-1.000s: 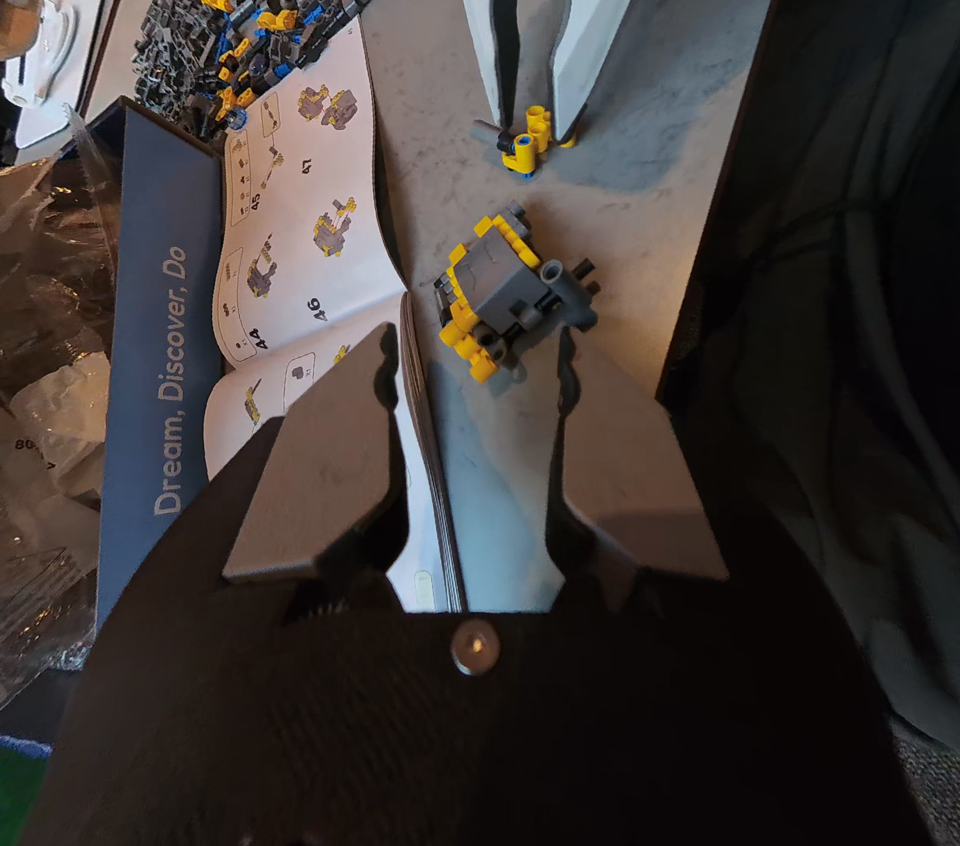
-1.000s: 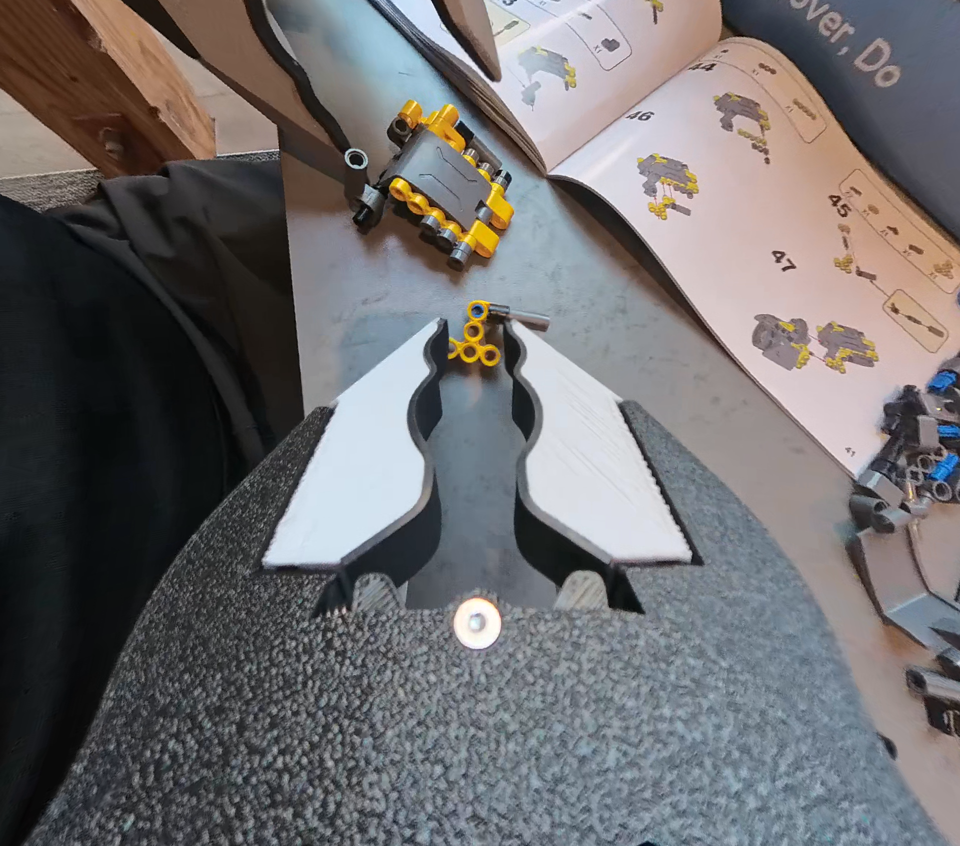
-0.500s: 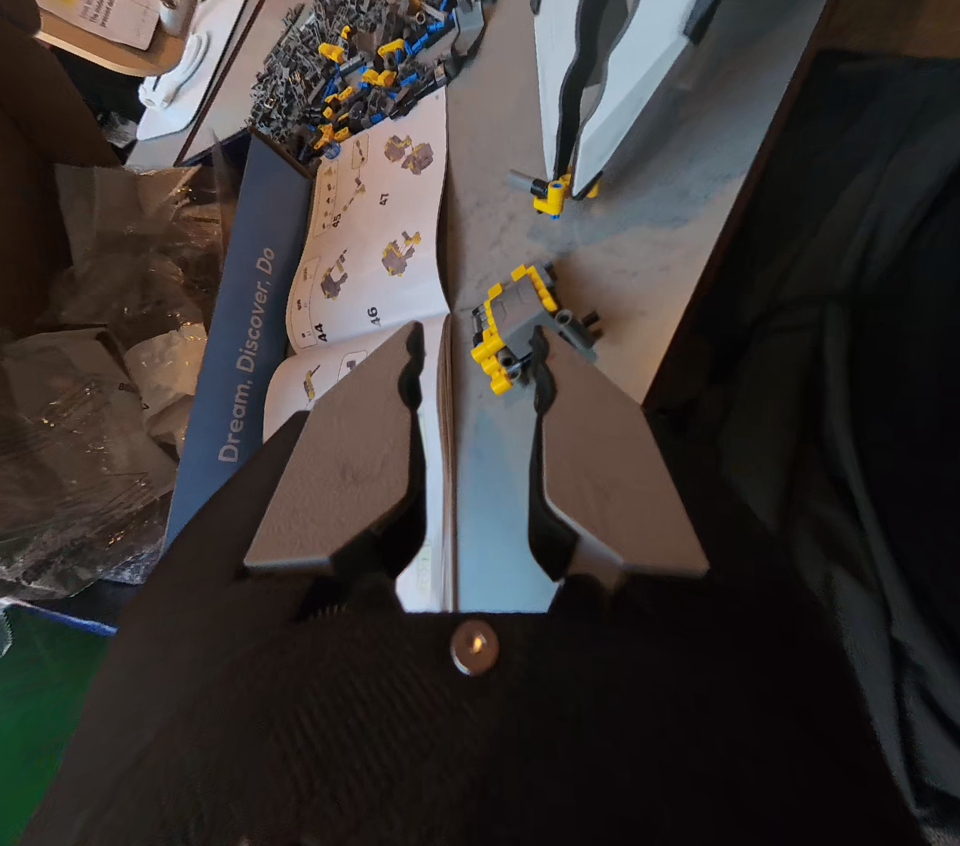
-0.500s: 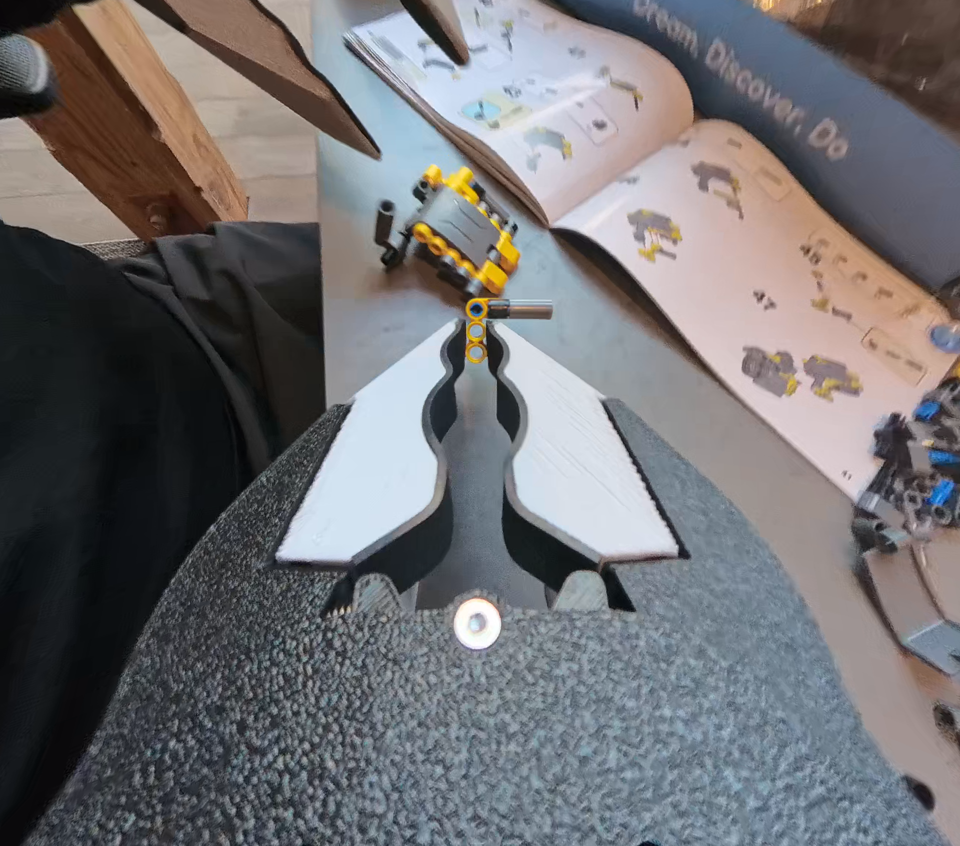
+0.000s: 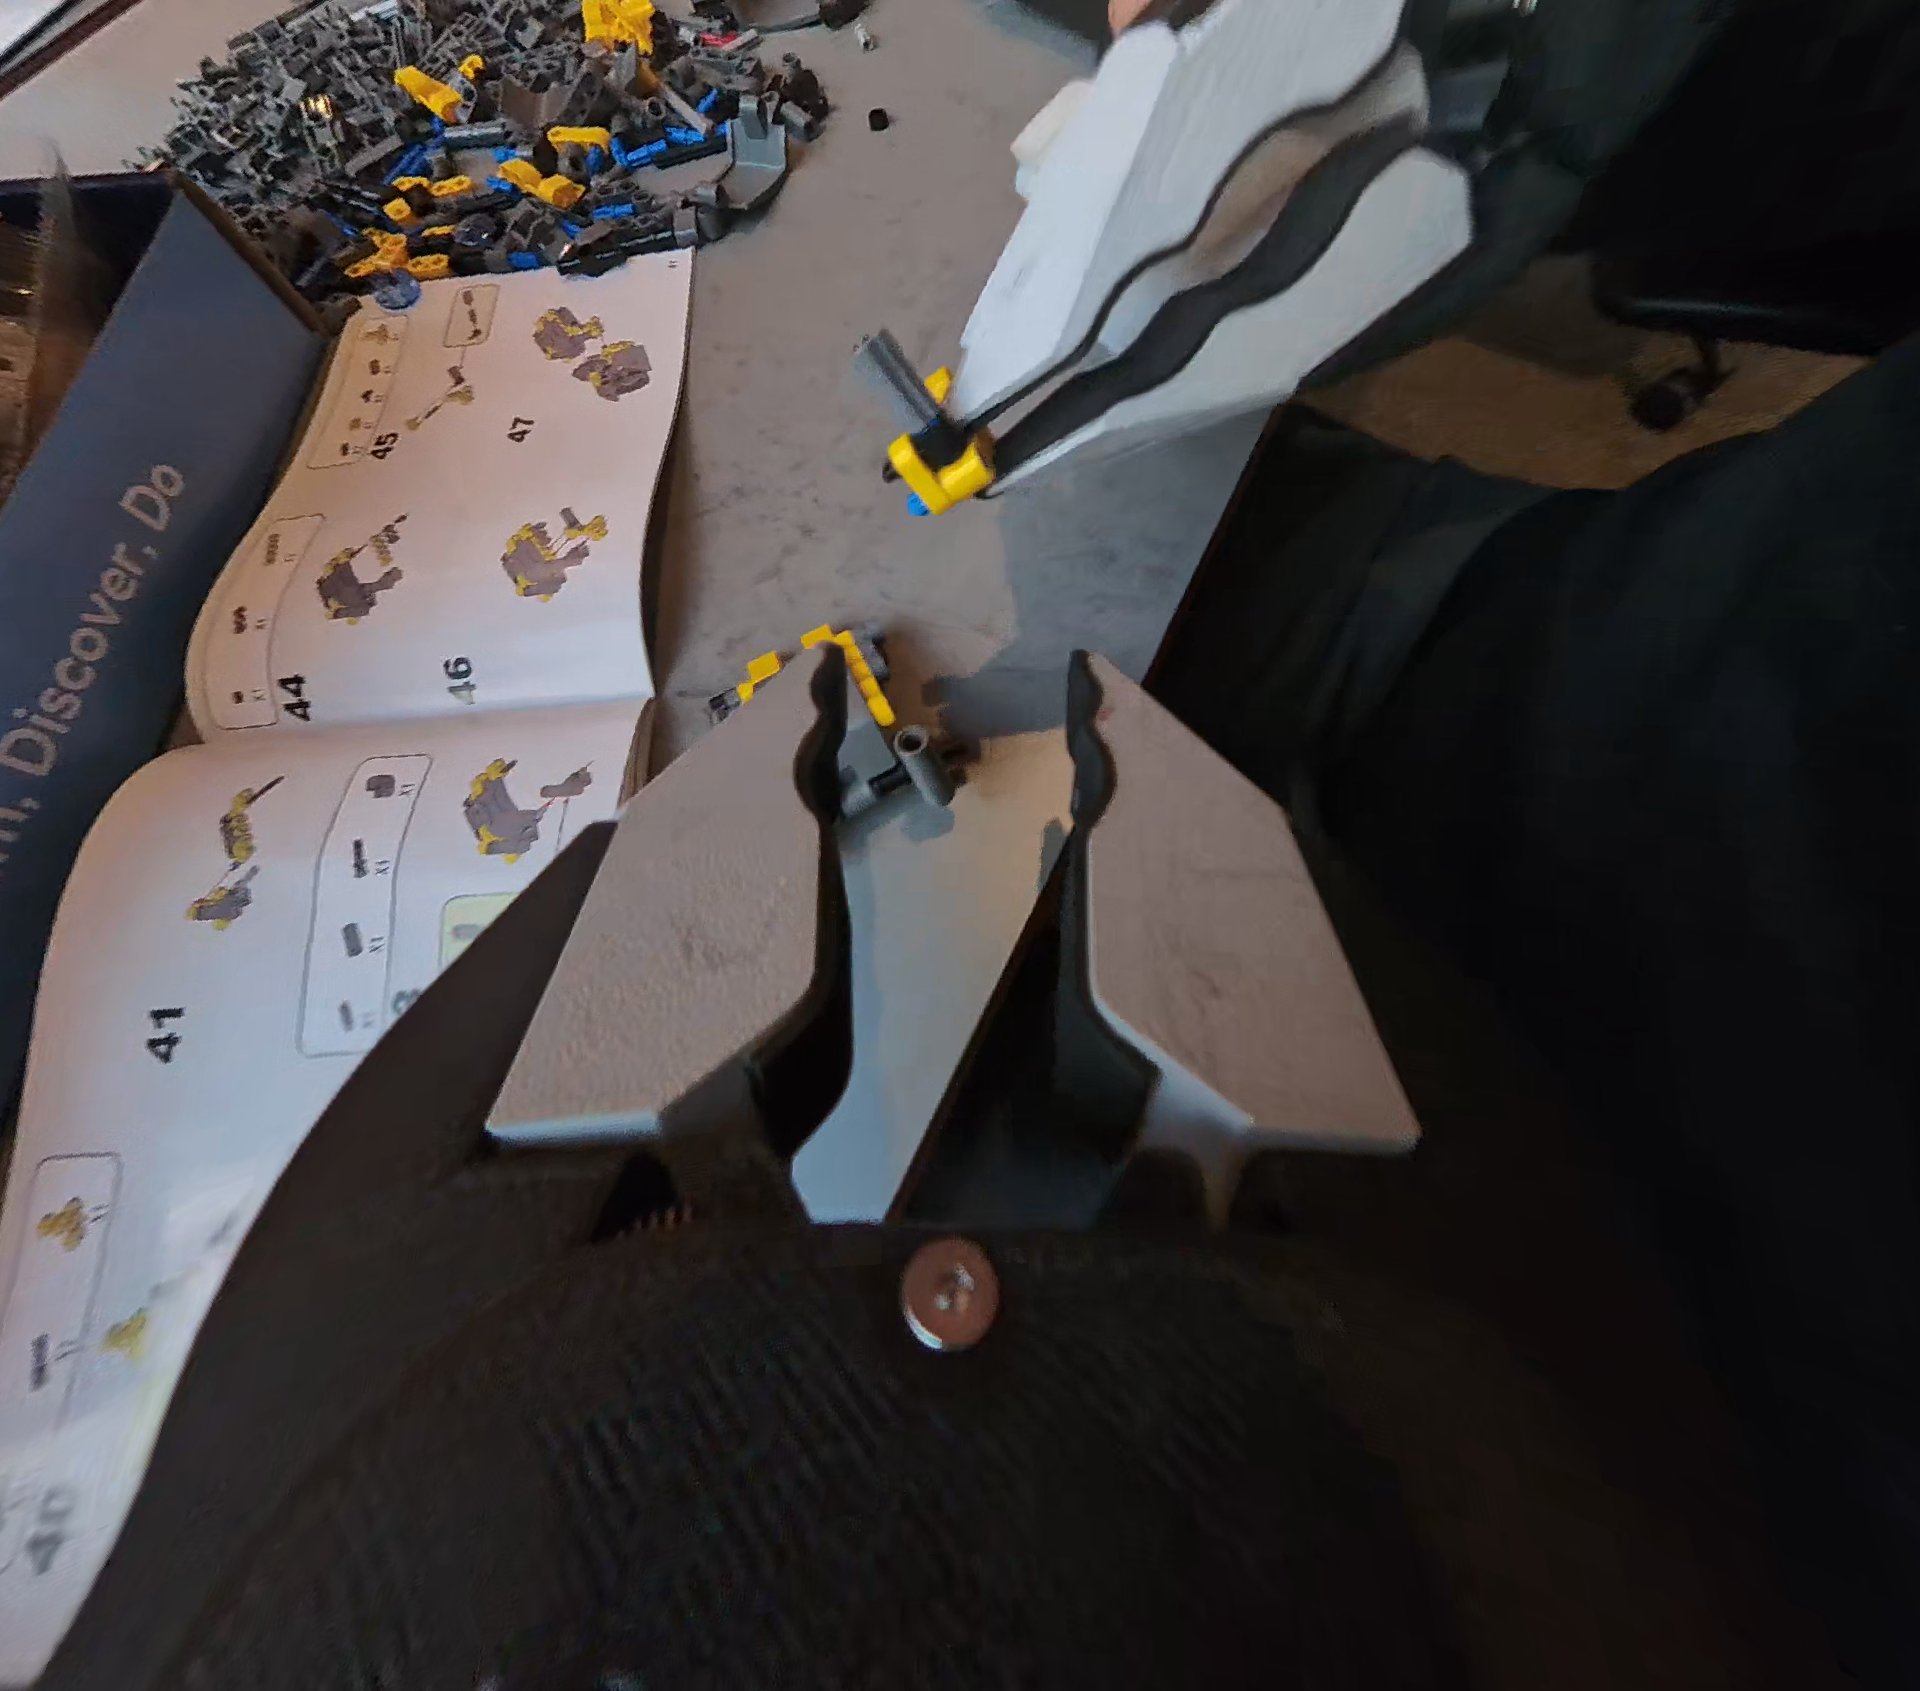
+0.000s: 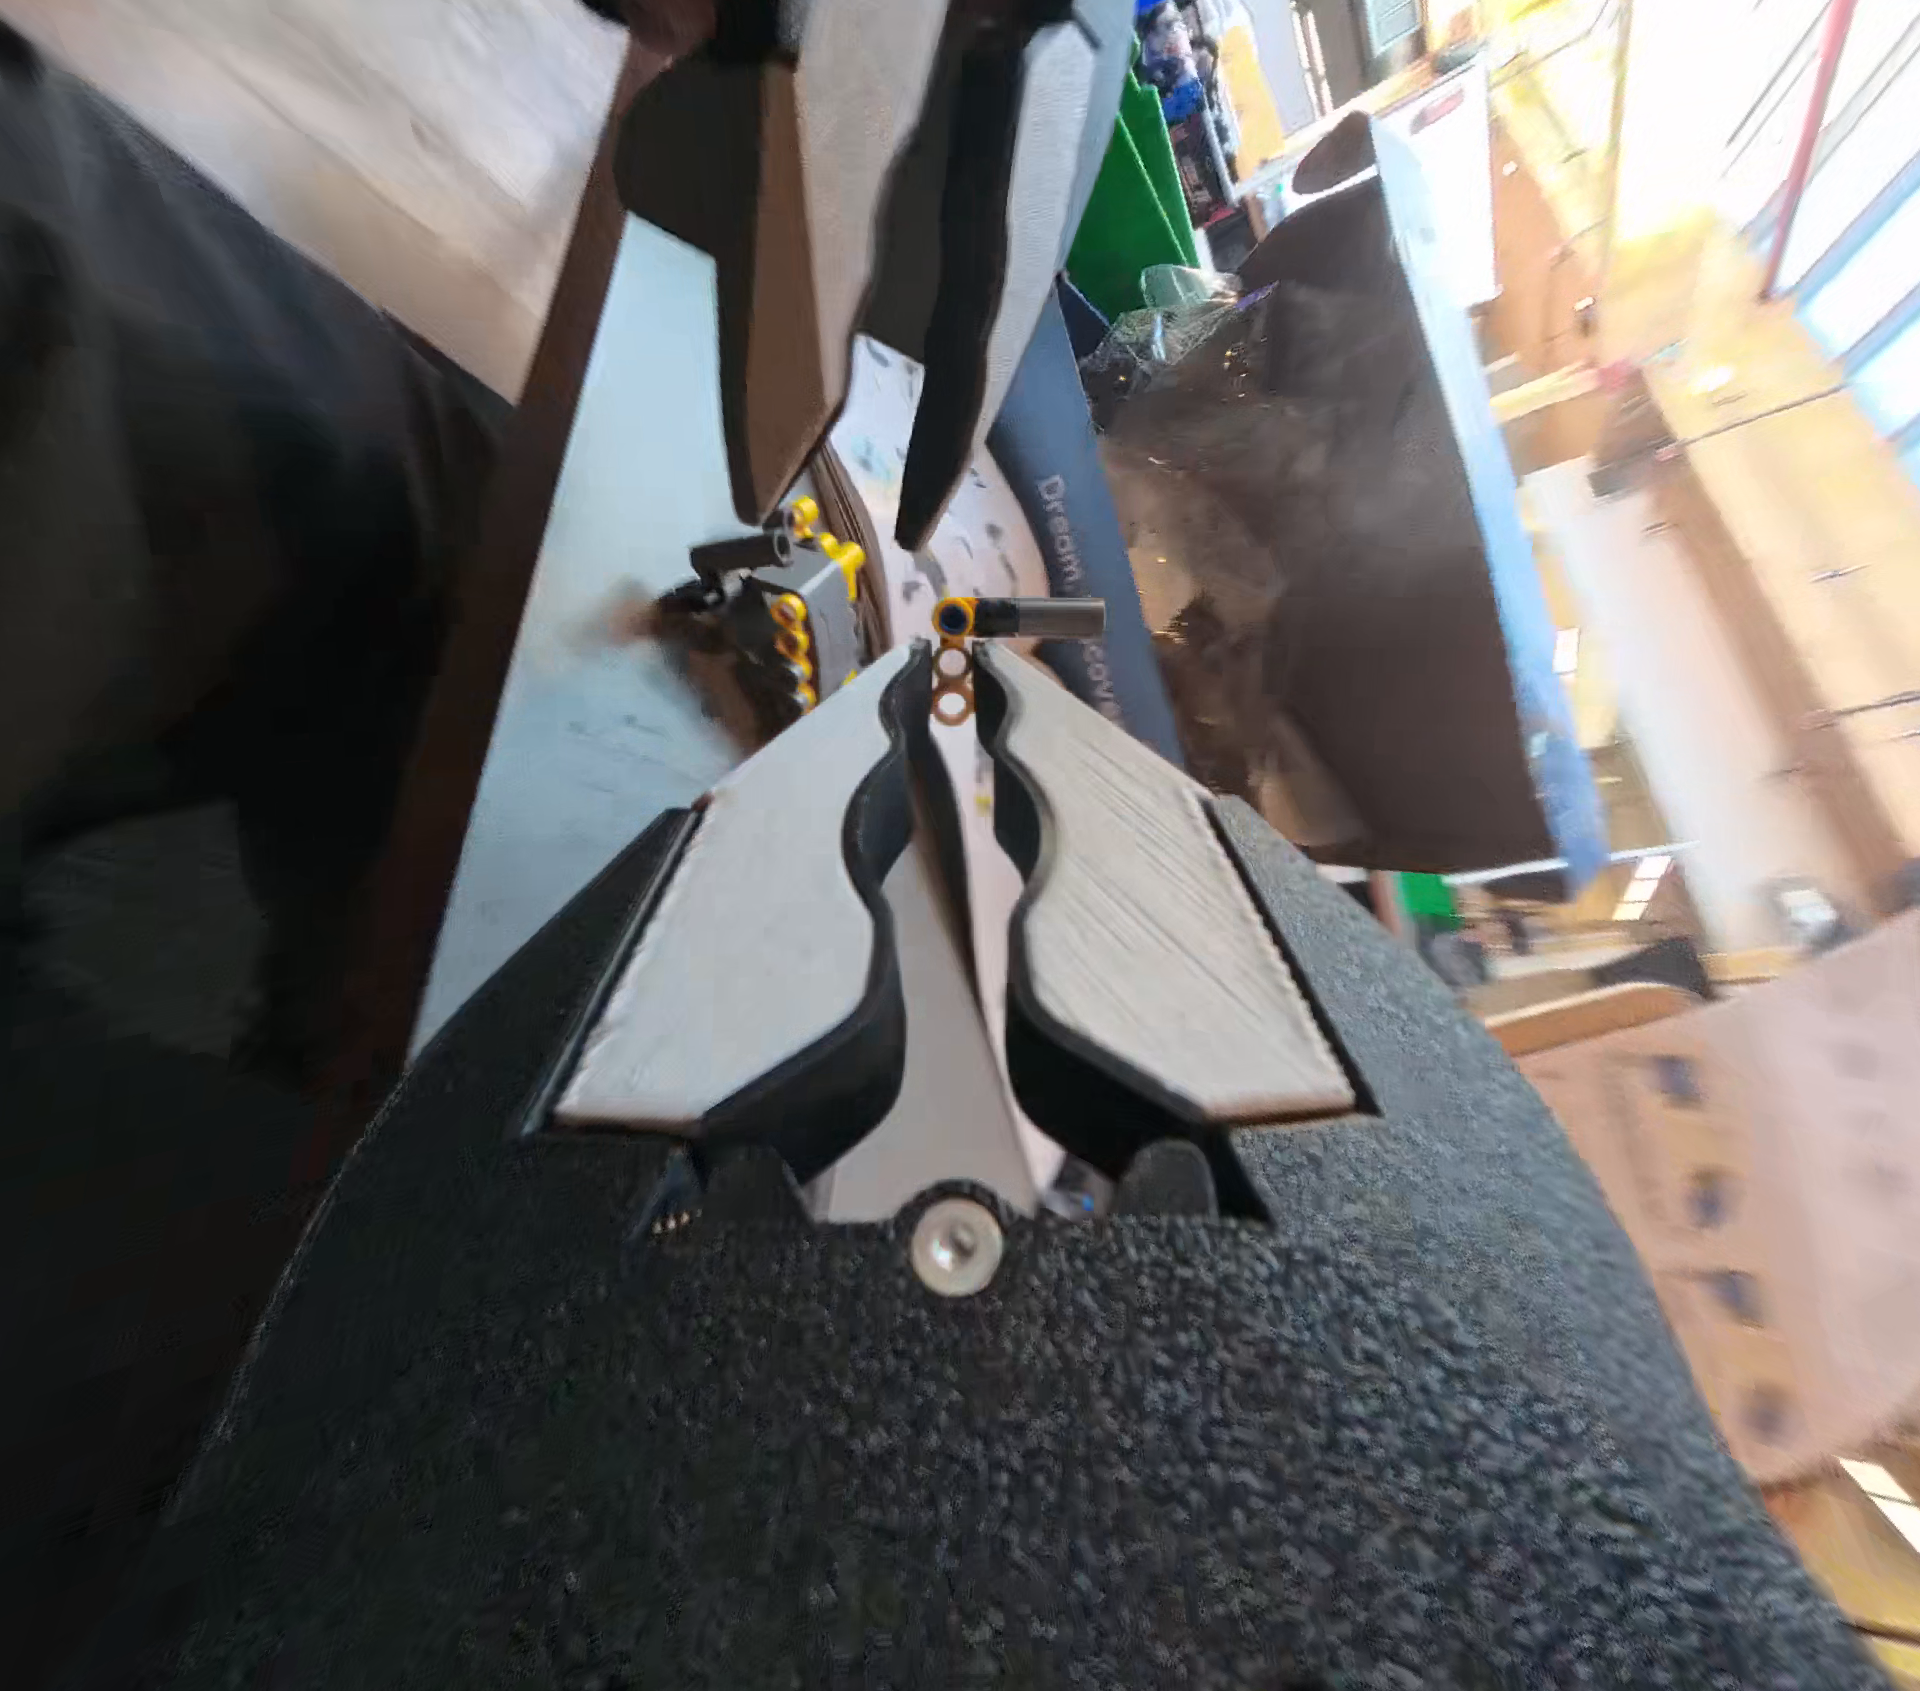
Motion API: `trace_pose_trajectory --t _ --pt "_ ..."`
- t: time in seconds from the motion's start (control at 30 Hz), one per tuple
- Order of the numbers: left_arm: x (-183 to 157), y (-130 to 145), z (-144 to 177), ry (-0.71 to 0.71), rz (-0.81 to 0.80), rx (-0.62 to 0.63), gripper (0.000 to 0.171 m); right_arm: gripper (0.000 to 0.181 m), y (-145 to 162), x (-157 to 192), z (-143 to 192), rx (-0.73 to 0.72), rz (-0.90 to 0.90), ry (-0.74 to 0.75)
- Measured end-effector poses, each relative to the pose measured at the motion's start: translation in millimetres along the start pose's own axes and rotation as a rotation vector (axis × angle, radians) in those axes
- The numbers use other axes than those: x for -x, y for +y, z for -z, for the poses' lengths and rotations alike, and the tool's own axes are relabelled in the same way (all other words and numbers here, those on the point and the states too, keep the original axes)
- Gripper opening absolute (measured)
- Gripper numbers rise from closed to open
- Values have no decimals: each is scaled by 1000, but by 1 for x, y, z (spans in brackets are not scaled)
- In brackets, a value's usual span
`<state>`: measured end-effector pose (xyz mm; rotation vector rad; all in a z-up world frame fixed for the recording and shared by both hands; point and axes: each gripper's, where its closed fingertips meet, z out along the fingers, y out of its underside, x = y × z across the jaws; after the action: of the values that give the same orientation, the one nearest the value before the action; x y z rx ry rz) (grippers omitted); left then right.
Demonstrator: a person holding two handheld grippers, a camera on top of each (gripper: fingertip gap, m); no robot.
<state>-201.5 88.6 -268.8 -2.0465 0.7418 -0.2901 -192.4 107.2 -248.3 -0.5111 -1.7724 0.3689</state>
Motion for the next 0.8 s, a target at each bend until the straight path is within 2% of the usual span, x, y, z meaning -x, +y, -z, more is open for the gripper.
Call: trace_pose_trajectory --t 0.2,0.33,0.53,0.7,0.8 --pt "3 -17 -3 22 153 -89 37 6 -5 -2 -6 62 295 93" --pt "1 -23 -4 61 237 -124 25 6 -7 -1 -10 79 342 116" --pt "3 -16 -8 45 246 -104 16 6 -5 5 -11 82 339 109" --pt "4 -4 4 86 173 -43 47 6 -2 7 -8 72 322 93" --pt "1 -12 9 109 167 -80 40 6 -1 7 -7 76 337 100"
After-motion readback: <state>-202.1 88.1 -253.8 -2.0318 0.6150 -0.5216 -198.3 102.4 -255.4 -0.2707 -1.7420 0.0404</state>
